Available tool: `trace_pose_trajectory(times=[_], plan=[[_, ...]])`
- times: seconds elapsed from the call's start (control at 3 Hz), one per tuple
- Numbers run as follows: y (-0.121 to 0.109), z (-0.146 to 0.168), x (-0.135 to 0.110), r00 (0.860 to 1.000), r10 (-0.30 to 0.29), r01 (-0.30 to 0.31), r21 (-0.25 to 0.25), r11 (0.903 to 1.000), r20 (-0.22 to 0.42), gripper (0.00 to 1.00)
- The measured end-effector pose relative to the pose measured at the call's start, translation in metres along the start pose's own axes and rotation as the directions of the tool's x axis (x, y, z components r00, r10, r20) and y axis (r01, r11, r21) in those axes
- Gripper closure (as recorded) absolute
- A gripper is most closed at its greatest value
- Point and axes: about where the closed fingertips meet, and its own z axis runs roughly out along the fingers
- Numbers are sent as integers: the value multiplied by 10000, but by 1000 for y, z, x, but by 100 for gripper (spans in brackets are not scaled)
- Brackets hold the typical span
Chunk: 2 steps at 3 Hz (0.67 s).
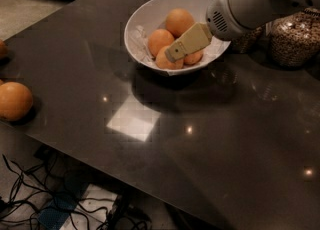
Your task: Pick orange from white bowl
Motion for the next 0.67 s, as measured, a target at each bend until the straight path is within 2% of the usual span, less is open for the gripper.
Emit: trace_pose_trajectory(times=[0.33,0.67], plan=[[0,0,0,10000,3,-3,-2,10000,5,0],[6,14,-4,9992,396,-396,-29,9992,-28,0]])
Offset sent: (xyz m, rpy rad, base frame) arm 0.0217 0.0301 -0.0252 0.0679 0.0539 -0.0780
